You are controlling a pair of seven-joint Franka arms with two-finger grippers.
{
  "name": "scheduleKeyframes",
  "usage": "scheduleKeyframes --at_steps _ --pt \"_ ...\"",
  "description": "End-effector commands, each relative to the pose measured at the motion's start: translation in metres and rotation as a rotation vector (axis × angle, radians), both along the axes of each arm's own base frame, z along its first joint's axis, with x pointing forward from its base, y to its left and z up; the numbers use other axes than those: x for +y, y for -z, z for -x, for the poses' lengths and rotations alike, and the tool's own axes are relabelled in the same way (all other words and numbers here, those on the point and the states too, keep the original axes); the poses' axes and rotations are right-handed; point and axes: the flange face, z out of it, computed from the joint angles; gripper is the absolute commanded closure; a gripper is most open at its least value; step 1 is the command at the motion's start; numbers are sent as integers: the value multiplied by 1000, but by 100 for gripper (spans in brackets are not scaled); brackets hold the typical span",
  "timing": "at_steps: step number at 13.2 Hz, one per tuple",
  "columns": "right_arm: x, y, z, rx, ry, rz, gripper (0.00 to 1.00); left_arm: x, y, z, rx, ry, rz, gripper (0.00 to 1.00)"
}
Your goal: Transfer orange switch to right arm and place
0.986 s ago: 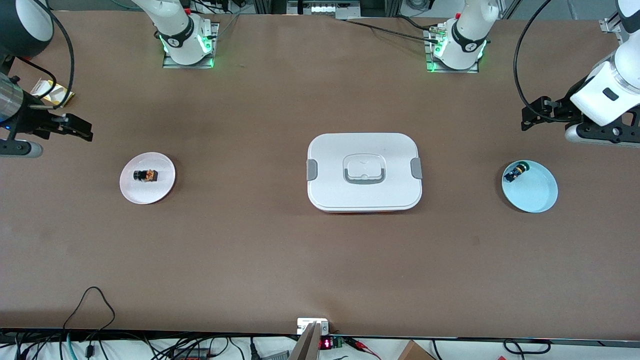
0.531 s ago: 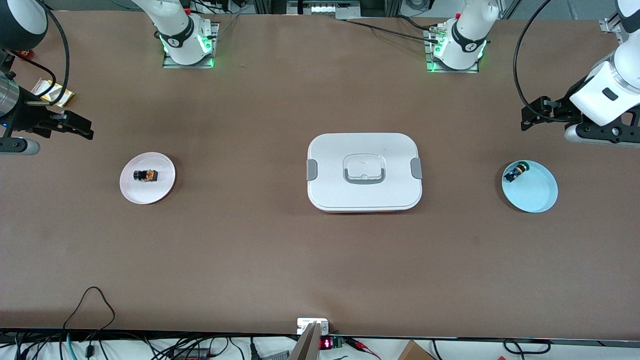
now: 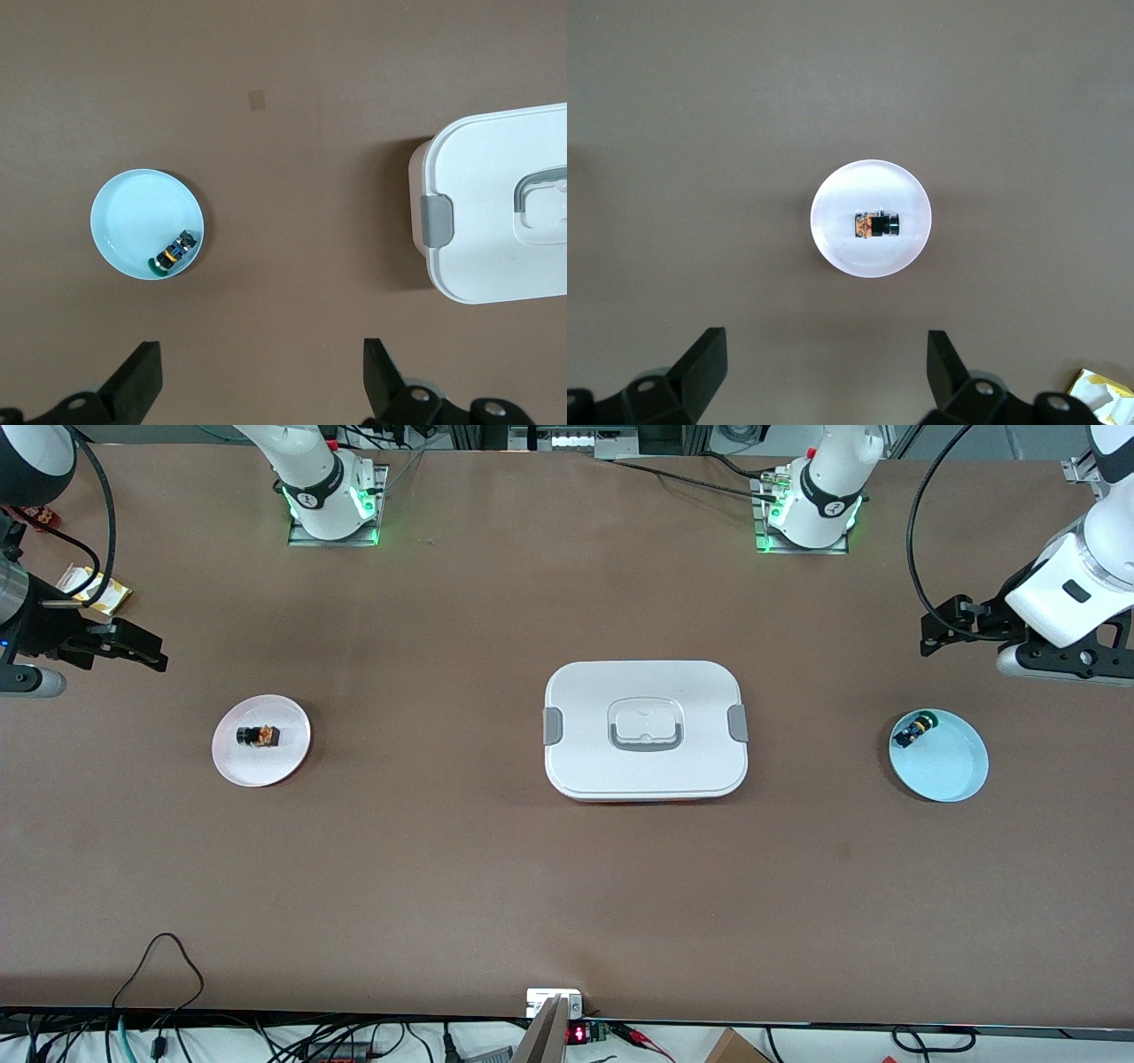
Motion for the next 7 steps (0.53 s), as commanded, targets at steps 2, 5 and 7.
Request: scheduleKeyframes --at_steps 2,5,7 --pt "0 -9 2 0 -48 -13 0 -1 -7 -1 4 2 22 0" --pt "-1 -9 2 0 -51 -14 0 -2 -7 -1 4 3 22 0" --pt "0 -9 2 2 -46 -16 0 -2 -7 -1 4 3 22 0"
